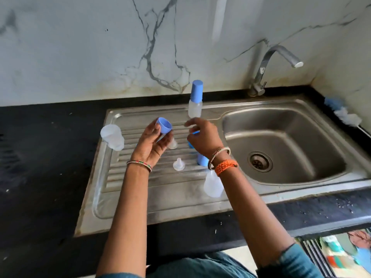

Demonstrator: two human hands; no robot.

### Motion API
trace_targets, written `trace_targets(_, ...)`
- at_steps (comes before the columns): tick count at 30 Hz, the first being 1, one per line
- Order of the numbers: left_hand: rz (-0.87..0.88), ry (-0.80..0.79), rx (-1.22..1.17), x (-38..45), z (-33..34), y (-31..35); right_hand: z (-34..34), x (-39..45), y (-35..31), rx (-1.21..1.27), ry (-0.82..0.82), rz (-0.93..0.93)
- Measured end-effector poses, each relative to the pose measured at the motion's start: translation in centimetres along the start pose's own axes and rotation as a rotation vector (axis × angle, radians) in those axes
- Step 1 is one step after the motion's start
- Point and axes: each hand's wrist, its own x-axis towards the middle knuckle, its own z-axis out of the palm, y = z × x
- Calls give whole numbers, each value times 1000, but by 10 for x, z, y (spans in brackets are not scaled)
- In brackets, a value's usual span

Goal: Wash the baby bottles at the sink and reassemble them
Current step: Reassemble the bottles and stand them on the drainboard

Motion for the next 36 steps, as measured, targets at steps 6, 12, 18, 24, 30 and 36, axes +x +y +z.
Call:
trace_targets(6, -83, 66, 166, -7, -30, 11, 69, -6, 7, -729, -386, -51)
trace_targets(12, -137, 30, 163, -5, -27, 10, 22, 21, -23, -641, -391, -85)
trace_targets(18, -152, -114, 157, 18, 21, 9, -118, 28, -70, 201, -219, -59)
trace_targets(24, -229, -258, 127, 38, 88, -5, -172, 30, 23, 665, -125, 335)
trace_targets(30, -334, -260, 192, 38, 107, -41, -172, 30, 110, 27, 334, 668)
trace_targets(36, -402, -295, 182, 29, 110, -58, -168, 15, 97, 141, 427, 697)
